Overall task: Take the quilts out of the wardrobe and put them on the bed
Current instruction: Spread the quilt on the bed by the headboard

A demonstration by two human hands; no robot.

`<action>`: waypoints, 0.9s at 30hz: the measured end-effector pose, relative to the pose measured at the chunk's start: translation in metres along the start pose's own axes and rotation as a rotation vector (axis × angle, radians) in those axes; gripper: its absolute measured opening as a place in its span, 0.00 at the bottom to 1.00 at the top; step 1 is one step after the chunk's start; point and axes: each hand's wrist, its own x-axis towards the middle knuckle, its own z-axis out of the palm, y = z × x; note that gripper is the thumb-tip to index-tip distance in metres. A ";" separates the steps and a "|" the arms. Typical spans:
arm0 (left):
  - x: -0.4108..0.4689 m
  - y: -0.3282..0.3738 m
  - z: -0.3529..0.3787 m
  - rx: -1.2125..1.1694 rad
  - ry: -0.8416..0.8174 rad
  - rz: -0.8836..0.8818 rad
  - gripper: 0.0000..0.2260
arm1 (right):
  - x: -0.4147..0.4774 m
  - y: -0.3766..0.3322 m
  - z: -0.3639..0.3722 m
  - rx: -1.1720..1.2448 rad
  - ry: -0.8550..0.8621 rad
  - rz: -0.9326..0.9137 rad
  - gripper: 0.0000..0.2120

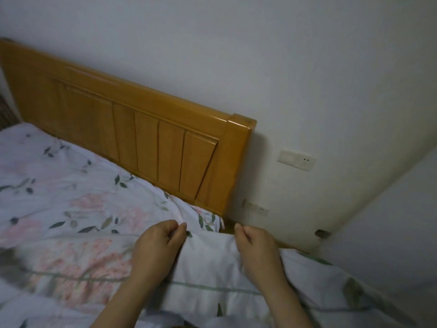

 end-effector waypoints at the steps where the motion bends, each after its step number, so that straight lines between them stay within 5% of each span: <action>1: 0.008 0.003 0.006 0.007 0.025 -0.026 0.21 | 0.018 0.003 0.000 0.005 -0.028 -0.021 0.24; 15: 0.059 -0.047 0.015 0.139 0.192 -0.335 0.21 | 0.145 -0.027 0.073 0.030 -0.373 -0.264 0.24; 27: 0.116 -0.119 0.016 0.179 0.211 -0.453 0.20 | 0.202 -0.058 0.144 -0.072 -0.501 -0.267 0.25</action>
